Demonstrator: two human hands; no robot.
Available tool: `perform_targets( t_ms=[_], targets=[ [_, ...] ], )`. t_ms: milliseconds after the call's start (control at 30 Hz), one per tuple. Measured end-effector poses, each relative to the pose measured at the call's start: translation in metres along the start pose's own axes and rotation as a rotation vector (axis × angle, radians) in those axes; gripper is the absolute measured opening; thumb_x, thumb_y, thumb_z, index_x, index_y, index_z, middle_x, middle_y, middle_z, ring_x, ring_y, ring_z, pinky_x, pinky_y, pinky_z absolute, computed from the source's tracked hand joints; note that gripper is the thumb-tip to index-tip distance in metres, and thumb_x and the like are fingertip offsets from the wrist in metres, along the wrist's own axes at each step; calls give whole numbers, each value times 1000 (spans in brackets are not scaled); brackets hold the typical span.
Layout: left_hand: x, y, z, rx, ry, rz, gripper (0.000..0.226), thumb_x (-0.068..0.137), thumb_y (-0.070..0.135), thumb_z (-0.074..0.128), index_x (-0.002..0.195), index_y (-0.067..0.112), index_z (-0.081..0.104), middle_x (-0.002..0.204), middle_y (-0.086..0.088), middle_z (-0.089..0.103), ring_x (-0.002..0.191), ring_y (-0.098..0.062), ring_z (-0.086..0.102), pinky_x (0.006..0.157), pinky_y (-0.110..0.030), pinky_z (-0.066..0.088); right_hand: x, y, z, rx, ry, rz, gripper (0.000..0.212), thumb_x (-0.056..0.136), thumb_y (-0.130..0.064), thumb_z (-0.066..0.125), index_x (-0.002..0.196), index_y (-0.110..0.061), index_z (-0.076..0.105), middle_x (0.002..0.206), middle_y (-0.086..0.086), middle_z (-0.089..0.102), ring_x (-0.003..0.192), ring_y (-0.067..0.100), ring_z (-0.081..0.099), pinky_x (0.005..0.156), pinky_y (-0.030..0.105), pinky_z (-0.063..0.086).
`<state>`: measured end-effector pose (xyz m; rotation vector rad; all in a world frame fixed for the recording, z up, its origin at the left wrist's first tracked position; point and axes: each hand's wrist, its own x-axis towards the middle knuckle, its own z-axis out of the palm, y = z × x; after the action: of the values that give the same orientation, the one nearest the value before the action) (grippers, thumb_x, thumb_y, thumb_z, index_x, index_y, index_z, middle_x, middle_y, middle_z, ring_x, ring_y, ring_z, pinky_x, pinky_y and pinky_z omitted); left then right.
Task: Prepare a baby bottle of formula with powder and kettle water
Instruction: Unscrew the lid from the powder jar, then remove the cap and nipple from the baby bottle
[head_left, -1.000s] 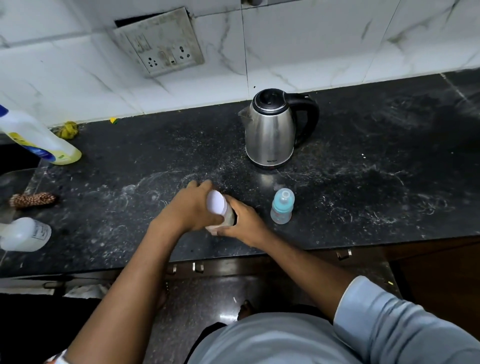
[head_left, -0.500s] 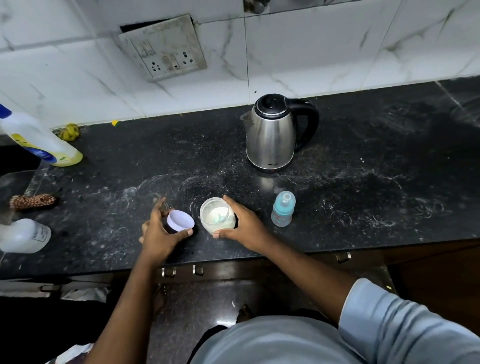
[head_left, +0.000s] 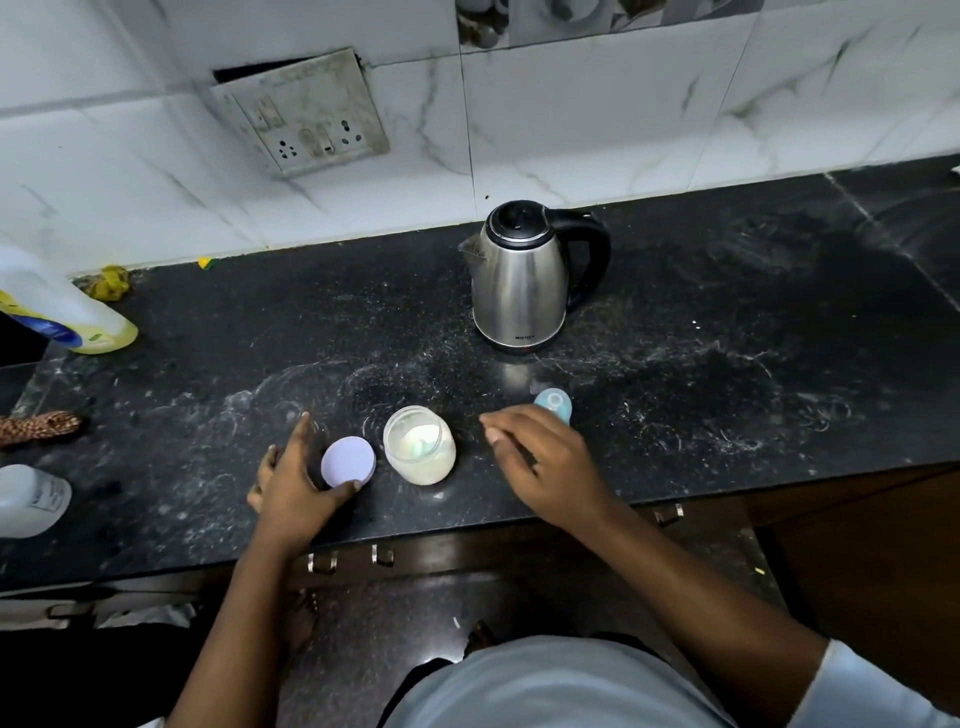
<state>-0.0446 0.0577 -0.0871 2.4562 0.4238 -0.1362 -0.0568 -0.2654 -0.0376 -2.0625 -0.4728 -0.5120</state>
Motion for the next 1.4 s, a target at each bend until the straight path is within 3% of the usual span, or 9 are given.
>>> perform_targets(
  t_ms=[200,367,467,567,700,967,1067,1233,1400],
  targets=[
    [-52,98,3,-488,448,330,58,80,15,62,138,13,54,134,1,55,123,-25,51,104,-49,46,18,20,-54,-271,139,64,15,97,2,63,108,-2,72,104,9,69,98,22,62,89,31,49],
    [-74,166,72,-527,55,562,63,86,21,80,141,15,51,138,1,56,129,-17,55,110,-31,44,40,32,-68,-437,-207,256,28,104,-17,55,130,-10,63,117,10,64,109,30,60,93,45,50],
    [-56,174,117,-464,-110,440,87,75,38,88,148,21,44,146,8,51,138,-11,51,115,-29,41,55,20,-63,-542,-437,313,40,106,-40,49,134,-12,57,119,13,63,111,31,60,89,38,44],
    [-51,203,159,-505,-241,359,76,67,39,90,132,26,54,128,7,66,117,-7,65,97,-25,51,50,32,-80,-699,-491,362,47,105,-50,46,129,-11,55,119,18,64,110,36,64,84,41,47],
    [-46,191,162,-459,-208,285,39,75,15,90,102,23,62,88,13,70,77,3,63,67,-11,44,54,27,-53,-798,-629,393,54,104,-55,44,127,-7,55,116,19,69,109,40,67,75,40,46],
    [-39,175,168,-424,-153,321,31,77,13,90,99,20,68,89,9,75,79,0,69,69,-22,53,67,22,-60,-672,-810,179,30,96,-24,61,122,-9,60,115,18,64,106,35,64,81,41,50],
    [-39,174,170,-456,-155,311,38,77,18,93,106,25,70,97,11,78,88,-2,73,77,-26,57,65,30,-76,-485,-707,157,34,87,-23,65,119,-17,57,110,9,58,104,30,56,84,43,50],
    [-41,180,170,-475,-153,284,45,74,17,95,109,29,69,104,18,77,95,6,71,85,-17,56,50,75,-107,-52,-111,387,45,85,-28,72,127,-30,56,102,-19,57,102,15,51,90,34,46],
    [-43,184,167,-461,-163,281,51,75,15,94,108,39,64,104,25,74,97,12,69,84,-8,51,13,140,-106,-38,118,569,35,94,-22,72,128,-23,63,125,-2,63,115,13,60,99,36,52]
  ],
)
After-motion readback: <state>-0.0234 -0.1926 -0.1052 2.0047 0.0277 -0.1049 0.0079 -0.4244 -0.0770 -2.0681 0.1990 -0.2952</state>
